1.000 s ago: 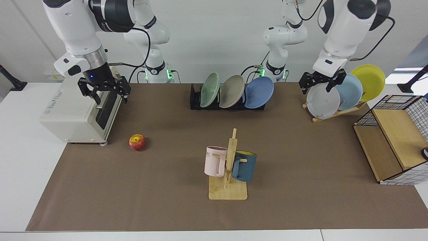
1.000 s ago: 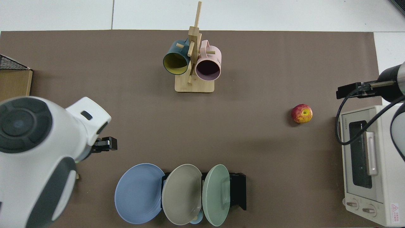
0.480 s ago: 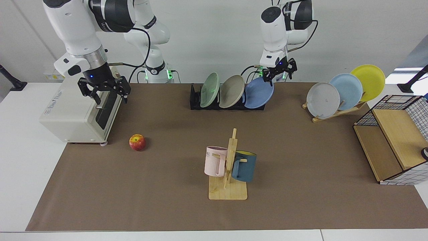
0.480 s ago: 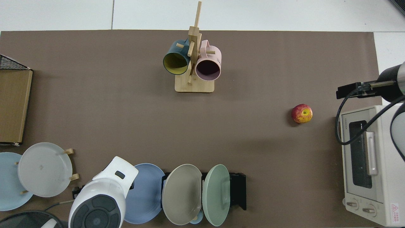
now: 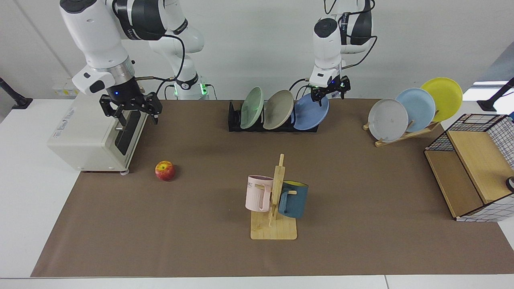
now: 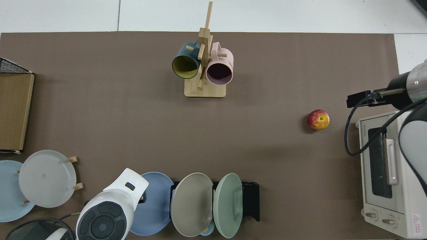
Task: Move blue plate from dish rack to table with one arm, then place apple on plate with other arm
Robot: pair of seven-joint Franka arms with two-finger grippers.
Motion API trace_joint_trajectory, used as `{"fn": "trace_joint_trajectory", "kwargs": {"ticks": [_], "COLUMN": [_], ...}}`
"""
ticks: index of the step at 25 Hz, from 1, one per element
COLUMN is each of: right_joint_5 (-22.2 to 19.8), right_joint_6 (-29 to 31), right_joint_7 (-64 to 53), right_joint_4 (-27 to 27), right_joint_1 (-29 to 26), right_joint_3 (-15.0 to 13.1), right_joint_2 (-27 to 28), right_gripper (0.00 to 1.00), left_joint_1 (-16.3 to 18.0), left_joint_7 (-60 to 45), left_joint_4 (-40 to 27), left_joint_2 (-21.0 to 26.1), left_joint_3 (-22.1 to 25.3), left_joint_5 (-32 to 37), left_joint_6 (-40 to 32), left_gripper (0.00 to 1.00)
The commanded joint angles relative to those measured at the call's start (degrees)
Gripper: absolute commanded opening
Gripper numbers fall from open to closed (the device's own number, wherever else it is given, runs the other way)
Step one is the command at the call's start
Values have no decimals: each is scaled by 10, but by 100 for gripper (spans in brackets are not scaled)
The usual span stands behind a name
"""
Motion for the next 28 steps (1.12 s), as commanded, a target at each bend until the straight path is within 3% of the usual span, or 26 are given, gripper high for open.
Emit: {"fn": "trace_joint_trajectory", "kwargs": {"ticks": [1,7,14,16,18,24,28], "right_joint_5": [-1,0,0,0,0,0,0], "right_joint_6": [54,157,239,254,271,298,310], "right_joint_7": [-9,-9,-3,-2,7,15,15], "right_joint_4": [-80,-162,-182,-182,-183,-184,-187], "right_joint_1": [-2,-6,-8,-7,-7,-8,-9], "right_joint_3": [1,1,1,1,1,0,0], "right_joint_2": [-16,0,56,73,88,120,139], "right_gripper": [100,100,100,100,100,100,100], "left_joint_1": [-4,-3,-5,-5,-5,-3,4], "left_joint_7": [2,3,10,11,11,0,-42], "left_joint_4": [-35,-39,-38,-37,-37,-30,-12], "left_joint_2": [-6,-2,3,3,3,3,0], "left_joint_3": [-12,-24,-28,-32,-32,-51,-90], "left_joint_5": [-12,-12,-11,-12,-11,-10,0], "left_joint_6": [23,31,21,20,19,10,-11], "left_gripper": [100,98,42,18,1,0,0]}}
